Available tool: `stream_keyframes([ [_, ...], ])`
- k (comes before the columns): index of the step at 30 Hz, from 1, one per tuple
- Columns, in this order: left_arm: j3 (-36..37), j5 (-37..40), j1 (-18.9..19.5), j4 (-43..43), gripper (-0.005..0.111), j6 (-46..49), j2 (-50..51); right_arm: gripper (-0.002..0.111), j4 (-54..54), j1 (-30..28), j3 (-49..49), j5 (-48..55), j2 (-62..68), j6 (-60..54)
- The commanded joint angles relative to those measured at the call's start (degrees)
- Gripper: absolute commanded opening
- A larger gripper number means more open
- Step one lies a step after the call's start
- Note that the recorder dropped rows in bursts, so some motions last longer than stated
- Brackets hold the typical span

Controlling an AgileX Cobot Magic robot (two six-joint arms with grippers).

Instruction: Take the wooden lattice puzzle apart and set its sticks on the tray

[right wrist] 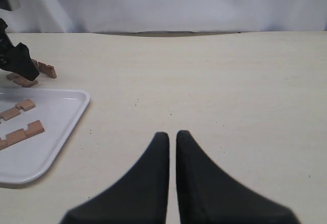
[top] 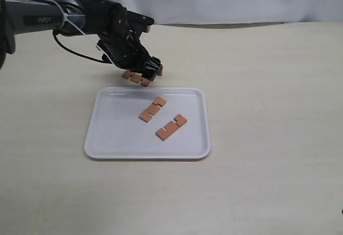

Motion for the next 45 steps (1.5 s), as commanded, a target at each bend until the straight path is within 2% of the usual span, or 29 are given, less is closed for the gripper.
stream_keyframes([
  [1,-0.01,-0.71,-0.49,-0.39,0.085,0.35,0.05,0.005,-0.03,-0.08,0.09,-0.36,-0.26,-0.27],
  [18,-0.01,-0.06,-0.49,-0.39,0.085,0.35,2.51,0.005,-0.03,-0.08,0.09,-0.36,-0.26,-0.27],
  [20,-0.01,0.15,-0.49,-0.39,0.08,0.35,2.51,0.005,-0.03,-0.08,0.09,-0.36,-0.26,-0.27],
  [22,-0.01,0.28,-0.49,-0.39,0.056,0.35,2.51,0.005,-0.03,-0.08,0.09,-0.36,-0.26,-0.27],
  [23,-0.01,0.4,-0.49,-0.39,0.033,0.35,2.51,0.005,-0.03,-0.08,0.09,-0.36,-0.26,-0.27],
  [24,-0.01,0.4,-0.49,-0.39,0.021,0.35,2.51,0.005,-0.03,-0.08,0.09,-0.36,-0.26,-0.27],
  [25,-0.01,0.4,-0.49,-0.17,0.002,0.35,2.51,0.005,-0.03,-0.08,0.09,-0.36,-0.26,-0.27],
  [35,-0.01,-0.34,-0.49,0.63,0.0,0.19,-4.25,0.005,-0.03,-0.08,0.09,-0.36,-0.26,-0.27],
  [40,-0.01,4.45,-1.06,0.45,0.0,0.99,-6.4,0.005,-0.03,-0.08,0.09,-0.36,-0.26,-0.27],
  [45,0.09,9.84,-4.45,0.05,0.0,4.59,-6.27,0.005,-0.03,-0.08,0.09,-0.36,-0.26,-0.27],
])
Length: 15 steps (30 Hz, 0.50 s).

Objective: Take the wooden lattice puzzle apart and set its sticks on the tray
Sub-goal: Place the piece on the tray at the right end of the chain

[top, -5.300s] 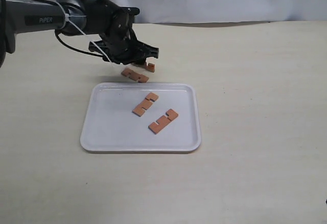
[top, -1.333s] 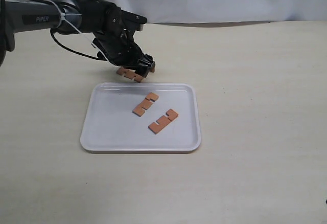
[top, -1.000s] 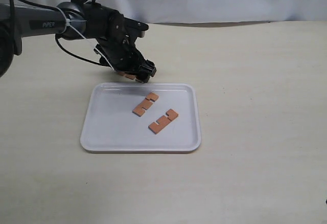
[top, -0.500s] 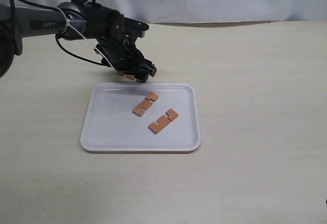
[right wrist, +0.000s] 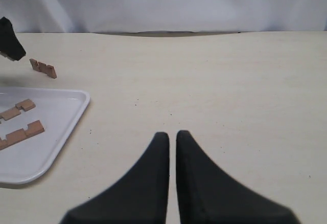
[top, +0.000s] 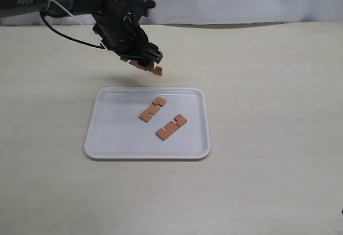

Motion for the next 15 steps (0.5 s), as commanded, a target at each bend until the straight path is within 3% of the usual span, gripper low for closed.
stream_keyframes([
  [1,0.09,3.71,-3.89,-0.49,0.0,2.21,-0.34,0.005,-0.03,-0.08,0.09,-0.36,-0.26,-0.27],
  [7,0.09,6.67,-11.05,-1.2,0.0,6.45,0.11,0.005,-0.03,-0.08,0.09,-0.36,-0.26,-0.27],
  [15,0.09,8.24,-12.76,-0.27,0.005,6.25,2.96,0.005,-0.03,-0.08,0.09,-0.36,-0.26,-0.27],
])
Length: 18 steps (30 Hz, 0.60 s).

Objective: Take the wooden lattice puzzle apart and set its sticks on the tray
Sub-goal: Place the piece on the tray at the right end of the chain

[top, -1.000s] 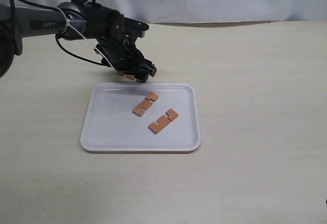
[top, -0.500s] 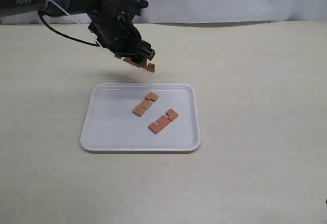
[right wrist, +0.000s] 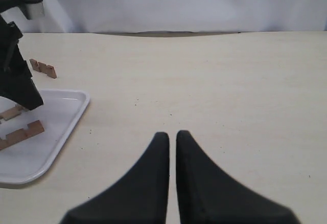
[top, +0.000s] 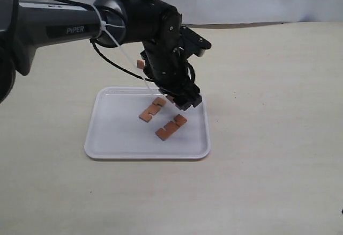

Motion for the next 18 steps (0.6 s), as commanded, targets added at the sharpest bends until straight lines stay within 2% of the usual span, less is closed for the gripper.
stream_keyframes([
  [1,0.09,1.78,0.01,1.35,0.009,0.07,2.22,0.005,-0.03,-0.08,0.09,-0.36,-0.26,-0.27],
  [3,0.09,1.66,0.01,1.41,0.023,-0.43,2.48,0.005,-0.03,-0.08,0.09,-0.36,-0.26,-0.27],
  [7,-0.04,-0.69,0.01,0.83,0.06,-2.37,1.82,0.005,-0.03,-0.08,0.09,-0.36,-0.26,-0.27],
  [10,-0.14,-2.42,0.01,0.82,0.077,-3.67,0.4,0.005,-0.03,-0.08,0.09,-0.36,-0.26,-0.27],
  [13,-0.11,-3.94,0.01,0.82,0.083,-5.78,-0.77,0.005,-0.03,-0.08,0.09,-0.36,-0.26,-0.27],
  [18,-0.11,-2.48,0.01,0.82,0.082,-5.78,-1.03,0.005,-0.03,-0.08,0.09,-0.36,-0.26,-0.27],
])
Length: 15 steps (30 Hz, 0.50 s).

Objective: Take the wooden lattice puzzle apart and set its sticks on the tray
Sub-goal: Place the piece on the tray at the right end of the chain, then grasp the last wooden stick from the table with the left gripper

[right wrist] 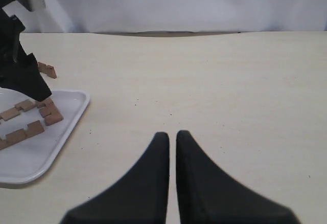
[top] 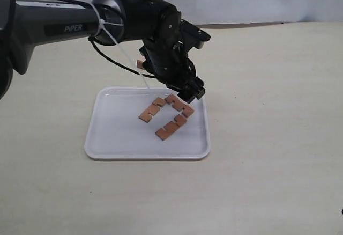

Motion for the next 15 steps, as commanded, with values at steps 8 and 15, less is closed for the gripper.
stream_keyframes([
  [8,-0.11,-5.07,1.36,1.41,0.082,-4.28,-1.13,0.005,-0.03,-0.08,0.09,-0.36,-0.26,-0.27],
  [15,-0.11,-15.16,5.44,7.45,0.082,-21.89,-1.13,0.005,-0.03,-0.08,0.09,-0.36,-0.26,-0.27],
])
